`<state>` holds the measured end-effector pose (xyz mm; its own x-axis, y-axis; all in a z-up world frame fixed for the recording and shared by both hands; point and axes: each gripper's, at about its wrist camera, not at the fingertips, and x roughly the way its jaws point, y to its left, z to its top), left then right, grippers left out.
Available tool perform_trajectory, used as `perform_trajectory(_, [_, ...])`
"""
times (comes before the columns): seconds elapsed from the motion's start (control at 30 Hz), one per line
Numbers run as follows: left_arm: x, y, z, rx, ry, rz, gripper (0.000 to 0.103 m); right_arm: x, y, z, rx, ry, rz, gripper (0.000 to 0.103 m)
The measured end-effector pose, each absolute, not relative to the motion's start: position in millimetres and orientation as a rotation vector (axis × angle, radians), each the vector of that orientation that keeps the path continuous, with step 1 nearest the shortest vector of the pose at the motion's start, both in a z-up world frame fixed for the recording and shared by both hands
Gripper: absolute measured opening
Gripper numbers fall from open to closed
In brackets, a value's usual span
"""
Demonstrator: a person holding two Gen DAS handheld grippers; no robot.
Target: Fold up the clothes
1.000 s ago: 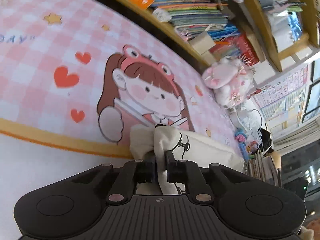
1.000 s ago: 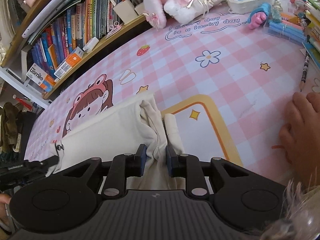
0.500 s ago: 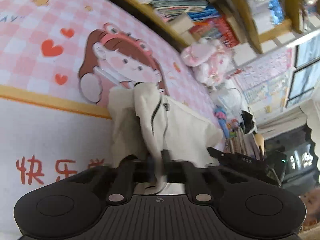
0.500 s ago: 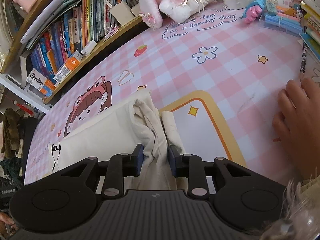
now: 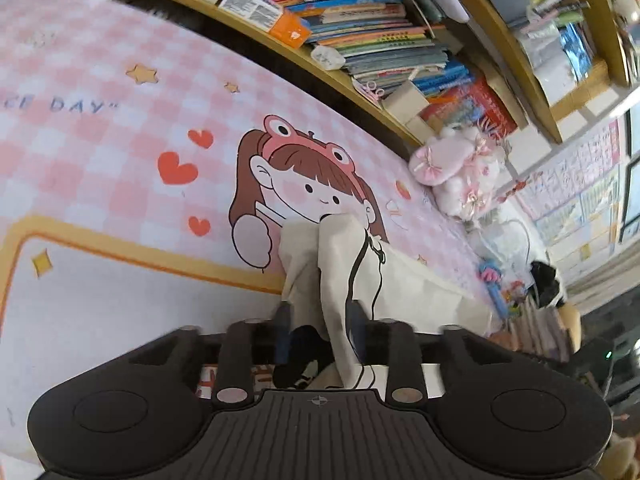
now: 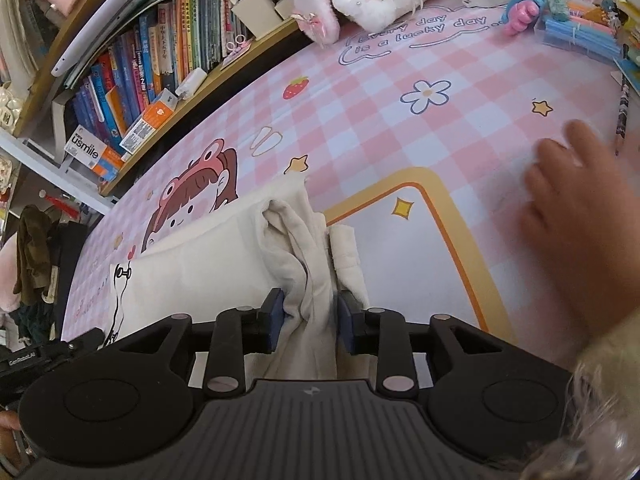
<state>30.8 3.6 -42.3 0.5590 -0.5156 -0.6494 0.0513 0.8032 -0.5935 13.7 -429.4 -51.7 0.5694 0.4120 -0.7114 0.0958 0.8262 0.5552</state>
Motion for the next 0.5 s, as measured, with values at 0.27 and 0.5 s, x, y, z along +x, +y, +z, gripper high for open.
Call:
perform_trajectory(0.27, [37, -4, -53, -0.501, 0.991, -0.334, 0.065, 7, -423, -35, 0.599, 0.988, 0.204, 0.062])
perform_trajectory(0.5, [41, -8, -60, -0.568, 0.994, -0.347, 0.060, 7, -420, -43, 0.581, 1.032, 0.160, 0.057])
